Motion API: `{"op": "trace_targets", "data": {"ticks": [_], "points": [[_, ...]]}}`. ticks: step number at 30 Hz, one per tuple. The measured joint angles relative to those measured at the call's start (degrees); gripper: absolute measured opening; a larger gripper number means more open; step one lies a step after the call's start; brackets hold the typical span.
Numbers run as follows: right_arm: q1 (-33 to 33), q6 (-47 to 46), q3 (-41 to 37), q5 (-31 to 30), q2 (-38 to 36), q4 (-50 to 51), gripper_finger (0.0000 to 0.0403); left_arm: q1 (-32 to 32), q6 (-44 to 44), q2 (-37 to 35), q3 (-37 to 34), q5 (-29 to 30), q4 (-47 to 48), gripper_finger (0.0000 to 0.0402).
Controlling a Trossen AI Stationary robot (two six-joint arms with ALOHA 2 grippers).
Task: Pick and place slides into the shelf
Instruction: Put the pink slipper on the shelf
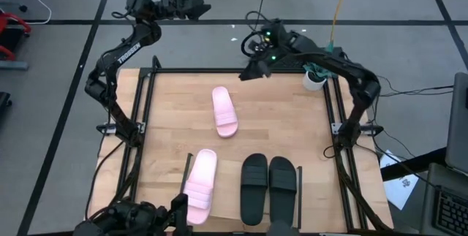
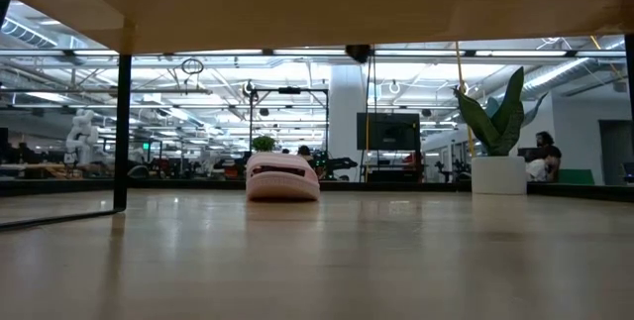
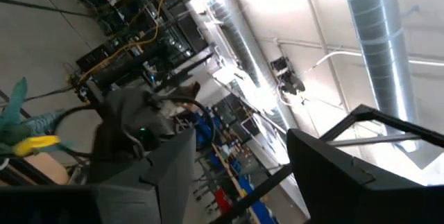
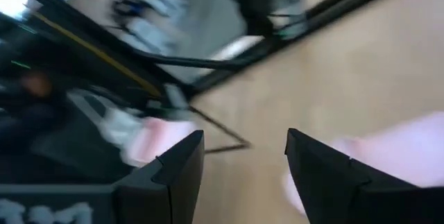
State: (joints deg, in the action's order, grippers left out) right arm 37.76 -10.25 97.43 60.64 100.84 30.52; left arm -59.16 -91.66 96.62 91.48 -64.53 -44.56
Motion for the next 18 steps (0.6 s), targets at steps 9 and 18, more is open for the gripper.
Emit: {"op": "trace_targets", "data": {"ticks": [9, 18], "points": [[-0.31, -46.09, 1.51, 19.6, 7.09, -47.41, 0.0196, 0.16, -0.02, 0.0, 0.0, -2.1, 0.01, 0.0228], [5.73, -46.37, 8.07, 18.9, 7.29, -52.76, 0.0196, 0.42, -0.04, 0.0, 0.0, -3.18, 0.0, 0.0228]]}}
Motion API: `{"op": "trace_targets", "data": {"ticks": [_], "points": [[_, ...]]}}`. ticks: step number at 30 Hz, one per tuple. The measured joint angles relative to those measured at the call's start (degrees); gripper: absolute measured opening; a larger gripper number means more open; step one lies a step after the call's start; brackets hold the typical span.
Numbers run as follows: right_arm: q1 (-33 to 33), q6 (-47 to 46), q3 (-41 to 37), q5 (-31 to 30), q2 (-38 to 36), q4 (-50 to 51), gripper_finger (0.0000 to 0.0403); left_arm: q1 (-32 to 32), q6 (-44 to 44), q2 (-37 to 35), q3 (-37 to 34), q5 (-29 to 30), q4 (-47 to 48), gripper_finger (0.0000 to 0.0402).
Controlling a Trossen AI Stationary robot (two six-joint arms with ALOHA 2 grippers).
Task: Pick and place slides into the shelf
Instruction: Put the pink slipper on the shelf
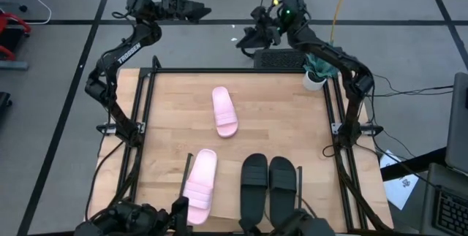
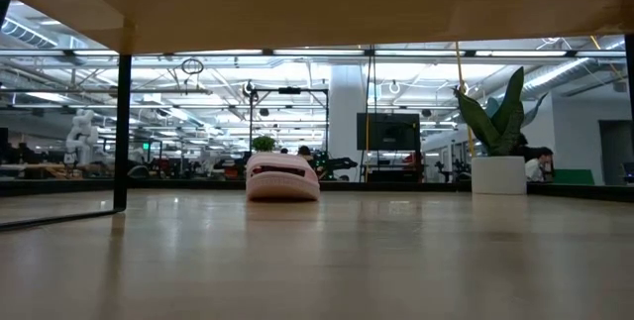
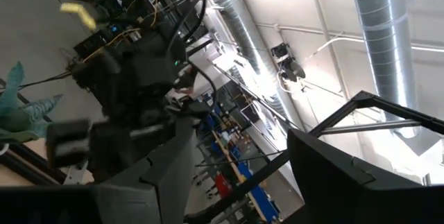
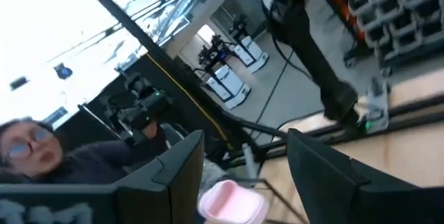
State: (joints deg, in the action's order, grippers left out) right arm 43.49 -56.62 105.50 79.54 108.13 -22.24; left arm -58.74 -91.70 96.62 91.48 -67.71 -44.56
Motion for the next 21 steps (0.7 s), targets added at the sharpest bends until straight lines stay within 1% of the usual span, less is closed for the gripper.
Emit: {"op": "trace_targets", "data": {"ticks": [3, 6, 8, 11, 14, 16, 21], "points": [[0.43, 4.38, 0.21, -0.03, -0.27, -0.07, 0.0196, 0.08, 0.0, 0.0, 0.0, -0.46, -0.01, 0.0228], [-0.44, 8.04, 0.21, 0.18, -0.23, 2.95, 0.0192, 0.22, -0.01, 0.0, 0.0, -0.82, -0.01, 0.0228], [-1.82, 12.54, 0.21, 1.85, -0.23, 7.8, 0.0183, 0.22, 0.0, 0.0, 0.0, -0.82, 0.0, 0.0228], [-4.03, 19.53, 0.19, 2.05, -0.18, 16.19, 0.0167, 0.14, 0.0, 0.0, 0.0, -0.84, 0.0, 0.0228], [-6.62, 20.63, 0.17, 3.36, -0.14, 21.88, 0.0155, -0.21, 0.0, 0.0, 0.0, -0.91, -0.02, 0.0228], [-9.07, 20.5, 0.17, 4.67, -0.16, 23.91, 0.0152, -0.48, 0.0, 0.0, 0.0, -1.32, -0.02, 0.0228], [-13.79, 21.95, 0.15, 4.71, -0.16, 22.92, 0.0151, -0.48, 0.74, 0.0, 0.0, -2.65, -0.02, 0.0228]]}}
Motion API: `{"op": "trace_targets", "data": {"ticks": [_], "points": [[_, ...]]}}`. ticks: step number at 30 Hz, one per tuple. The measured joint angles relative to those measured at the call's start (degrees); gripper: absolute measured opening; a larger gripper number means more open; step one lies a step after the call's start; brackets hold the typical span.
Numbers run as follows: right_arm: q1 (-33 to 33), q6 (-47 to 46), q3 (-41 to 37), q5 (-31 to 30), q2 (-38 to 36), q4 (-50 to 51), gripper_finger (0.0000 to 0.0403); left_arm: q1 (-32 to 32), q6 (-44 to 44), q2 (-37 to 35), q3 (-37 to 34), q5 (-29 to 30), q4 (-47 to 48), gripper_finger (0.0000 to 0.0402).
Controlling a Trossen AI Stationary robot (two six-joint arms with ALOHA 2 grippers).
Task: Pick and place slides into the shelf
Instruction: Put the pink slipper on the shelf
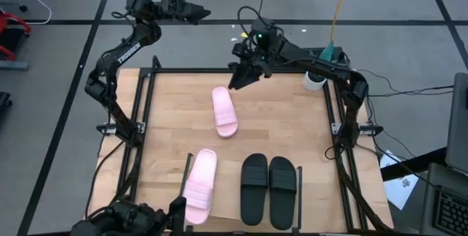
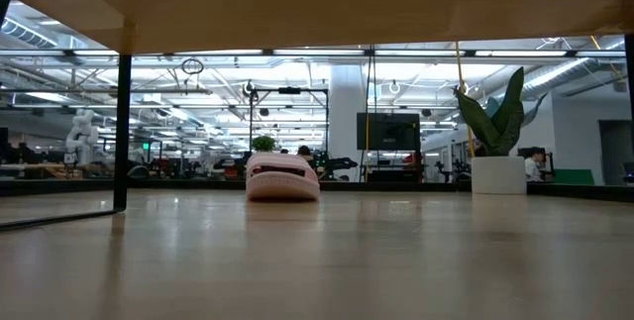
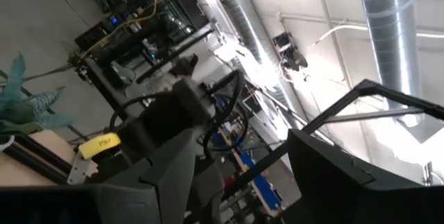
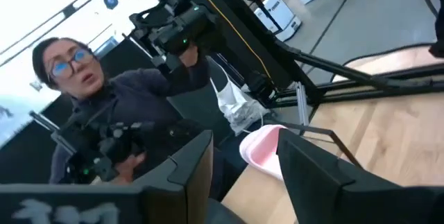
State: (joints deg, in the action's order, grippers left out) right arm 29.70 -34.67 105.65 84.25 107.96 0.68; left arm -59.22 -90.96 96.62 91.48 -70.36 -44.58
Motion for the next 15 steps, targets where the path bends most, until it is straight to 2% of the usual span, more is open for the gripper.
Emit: {"op": "trace_targets", "data": {"ticks": [3, 7, 15], "points": [[-0.5, 0.76, 0.0, 0.04, -0.02, -0.01, 0.0151, 0.0, 0.0, 0.0, 0.0, -1.74, 0.0, 0.0228], [-0.56, -3.23, -0.02, 0.02, -0.02, 0.18, 0.0151, 0.0, 0.0, 0.0, 0.0, -3.69, 0.0, 0.0228], [-0.95, -3.98, -0.04, 0.05, -0.02, 0.44, 0.0151, 0.0, 0.04, 0.0, 0.0, -4.17, 0.0, 0.0228]]}}
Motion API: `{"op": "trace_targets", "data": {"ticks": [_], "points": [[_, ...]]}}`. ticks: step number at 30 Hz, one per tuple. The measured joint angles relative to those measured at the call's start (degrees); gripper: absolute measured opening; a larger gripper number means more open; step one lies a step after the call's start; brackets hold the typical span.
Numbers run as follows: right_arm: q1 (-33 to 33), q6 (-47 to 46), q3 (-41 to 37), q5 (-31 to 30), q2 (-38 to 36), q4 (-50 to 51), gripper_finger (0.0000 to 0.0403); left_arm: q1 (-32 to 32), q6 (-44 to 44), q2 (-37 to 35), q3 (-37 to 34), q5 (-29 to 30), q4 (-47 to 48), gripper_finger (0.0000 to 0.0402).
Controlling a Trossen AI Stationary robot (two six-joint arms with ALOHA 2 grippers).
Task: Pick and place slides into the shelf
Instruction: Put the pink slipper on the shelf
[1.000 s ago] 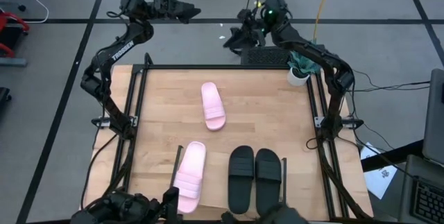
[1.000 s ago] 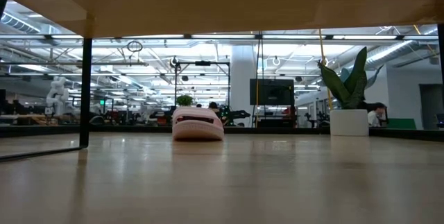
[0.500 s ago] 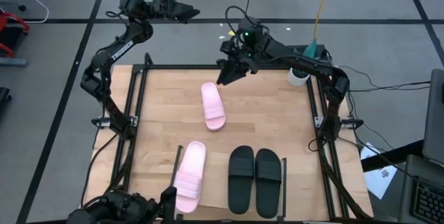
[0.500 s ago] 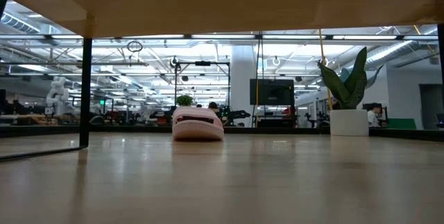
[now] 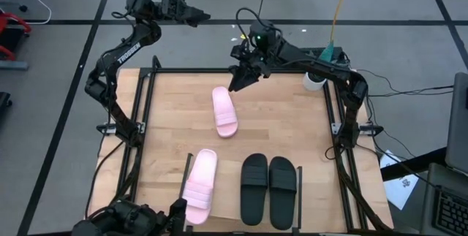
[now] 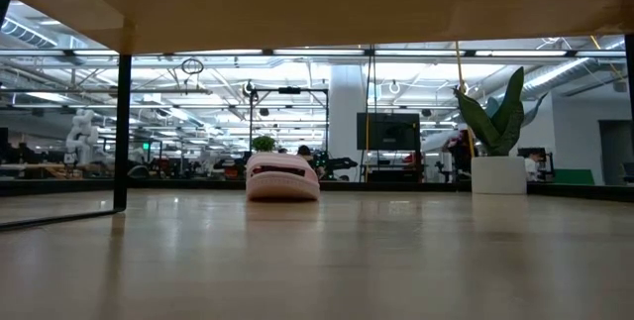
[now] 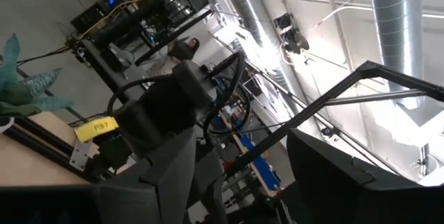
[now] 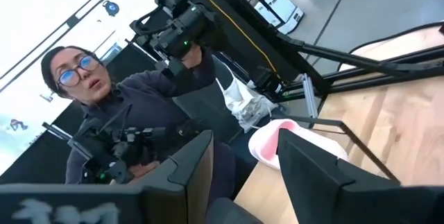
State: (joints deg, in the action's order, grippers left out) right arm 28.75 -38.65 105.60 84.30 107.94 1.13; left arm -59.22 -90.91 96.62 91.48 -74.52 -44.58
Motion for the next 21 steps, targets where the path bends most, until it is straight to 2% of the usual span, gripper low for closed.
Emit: {"op": "trace_targets", "data": {"ticks": [7, 15, 17, 21], "points": [[1.56, -1.47, -1.27, 2.97, -0.07, -0.02, 0.0151, 0.0, 0.16, 0.0, 0.0, 0.39, 0.0, 0.0228], [10.97, -5.97, -6.08, 1.97, -0.02, -1.72, 0.0151, 0.0, 0.14, 0.0, -0.02, 1.05, 0.0, 0.0228], [13.44, -7.11, -6.08, -2.49, -0.02, -8.38, 0.0151, 0.04, 0.13, 0.0, -0.02, 1.1, 0.0, 0.0228], [15.76, -10.4, -6.02, -16.23, -0.03, -22.91, 0.0151, 0.04, 0.13, 0.0, -0.02, 2.83, 0.02, 0.0228]]}}
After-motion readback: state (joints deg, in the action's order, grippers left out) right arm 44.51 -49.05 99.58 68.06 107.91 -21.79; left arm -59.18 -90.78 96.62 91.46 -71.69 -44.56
